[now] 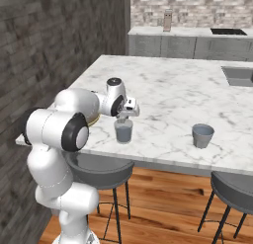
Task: There are four ice cubes in the ice bowl. Place two ice cubes in each glass of water.
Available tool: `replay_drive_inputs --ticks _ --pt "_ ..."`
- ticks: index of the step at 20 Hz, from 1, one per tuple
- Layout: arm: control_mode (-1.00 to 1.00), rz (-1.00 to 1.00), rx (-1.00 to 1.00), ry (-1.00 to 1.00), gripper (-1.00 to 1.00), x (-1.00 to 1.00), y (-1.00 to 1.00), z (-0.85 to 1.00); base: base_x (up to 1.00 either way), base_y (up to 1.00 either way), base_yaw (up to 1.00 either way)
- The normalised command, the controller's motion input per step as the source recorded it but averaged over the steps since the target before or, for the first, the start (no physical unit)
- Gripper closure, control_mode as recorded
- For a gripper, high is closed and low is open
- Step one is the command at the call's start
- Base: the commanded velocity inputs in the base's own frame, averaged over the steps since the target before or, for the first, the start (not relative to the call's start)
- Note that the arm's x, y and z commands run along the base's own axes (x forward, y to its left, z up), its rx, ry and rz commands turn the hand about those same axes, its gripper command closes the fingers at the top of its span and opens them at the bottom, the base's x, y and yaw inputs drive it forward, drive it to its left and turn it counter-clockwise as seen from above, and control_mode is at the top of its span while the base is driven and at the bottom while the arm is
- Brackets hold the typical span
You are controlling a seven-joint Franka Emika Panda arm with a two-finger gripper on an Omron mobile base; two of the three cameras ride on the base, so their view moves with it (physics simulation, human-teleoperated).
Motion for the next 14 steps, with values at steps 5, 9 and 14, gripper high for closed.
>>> replay_drive_inputs --ticks 5,9,14 --pt "-1.00 0.00 0.00 -0.01 1.00 0.15 -0.04 -0.04 0.00 0.00 0.00" --pt "-1.00 0.00 0.00 -0.02 1.00 0.16 -0.07 -0.01 0.00 0.00 0.00" --pt "-1.00 0.00 0.00 0.00 -1.00 0.00 0.00 -0.05 0.00 0.00 0.00"
